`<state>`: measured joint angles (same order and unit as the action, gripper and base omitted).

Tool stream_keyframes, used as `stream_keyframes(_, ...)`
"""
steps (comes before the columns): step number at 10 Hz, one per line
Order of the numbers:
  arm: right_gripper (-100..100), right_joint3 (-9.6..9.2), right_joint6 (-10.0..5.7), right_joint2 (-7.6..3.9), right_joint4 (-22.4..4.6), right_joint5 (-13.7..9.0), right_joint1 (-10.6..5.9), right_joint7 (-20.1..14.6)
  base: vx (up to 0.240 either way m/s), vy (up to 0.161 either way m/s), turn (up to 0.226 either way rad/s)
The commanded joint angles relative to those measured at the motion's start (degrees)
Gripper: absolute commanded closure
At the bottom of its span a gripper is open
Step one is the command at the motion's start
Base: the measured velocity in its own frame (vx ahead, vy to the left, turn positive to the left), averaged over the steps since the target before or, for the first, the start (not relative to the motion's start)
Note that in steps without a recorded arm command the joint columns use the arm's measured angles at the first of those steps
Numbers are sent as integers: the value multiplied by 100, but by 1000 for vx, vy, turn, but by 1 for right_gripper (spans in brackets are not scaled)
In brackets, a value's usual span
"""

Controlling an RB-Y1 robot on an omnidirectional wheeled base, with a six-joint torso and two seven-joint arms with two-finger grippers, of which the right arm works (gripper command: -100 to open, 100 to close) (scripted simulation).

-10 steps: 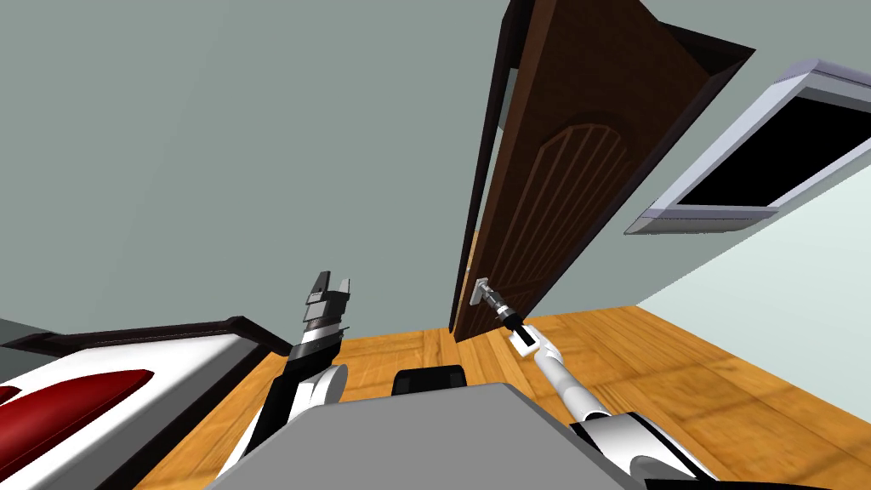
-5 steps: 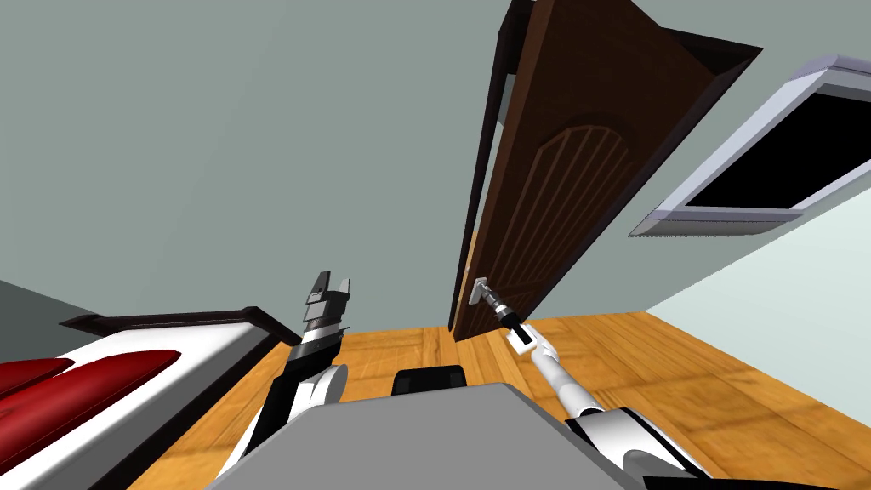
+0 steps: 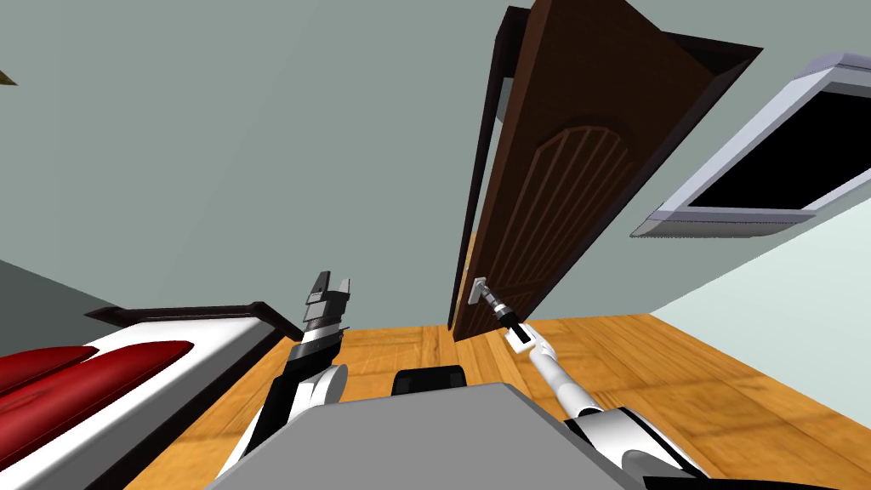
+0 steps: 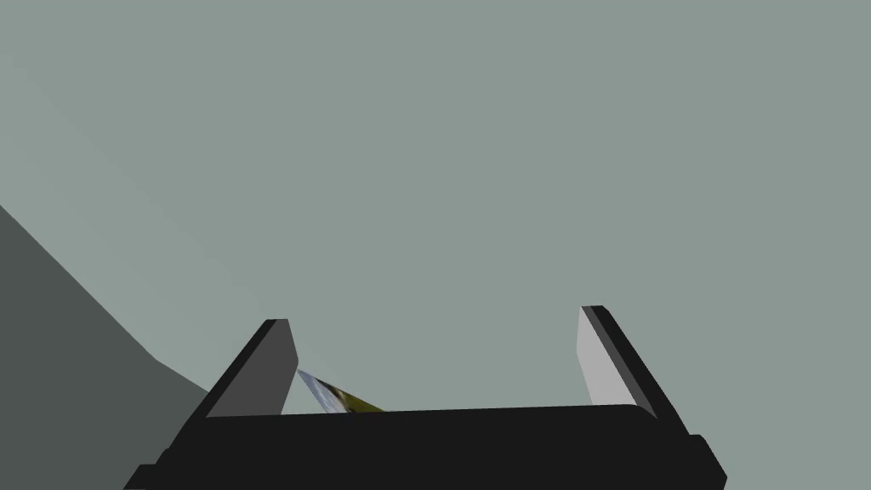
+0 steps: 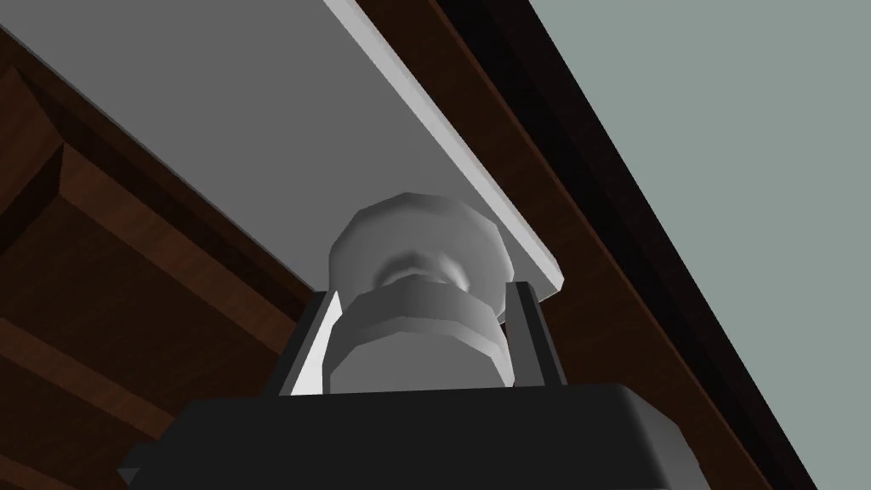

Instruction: Pull the door open

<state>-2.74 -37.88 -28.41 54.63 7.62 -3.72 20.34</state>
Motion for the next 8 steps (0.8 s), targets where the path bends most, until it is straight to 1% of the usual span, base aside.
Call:
stream_keyframes(1, 100, 54, 69, -51, 9, -100, -30, -286, -55, -43, 77)
stream_keyframes(2, 100, 54, 69, -51, 9, -100, -30, -338, -25, -27, 29)
stream_keyframes(4, 100, 33, 116, -22, 8, -198, -62, -695, -38, -36, 45)
stream_keyframes(5, 100, 33, 116, -22, 8, -198, -62, -738, -34, -40, 32)
stream_keyframes(6, 100, 21, 141, -6, 7, -252, -80, -963, -34, -26, 43)
stream_keyframes(7, 100, 9, 167, 10, 6, -306, -98, -1112, -42, -38, 59)
stream_keyframes(8, 100, 9, 167, 10, 6, -306, -98, -1188, -23, -30, 33)
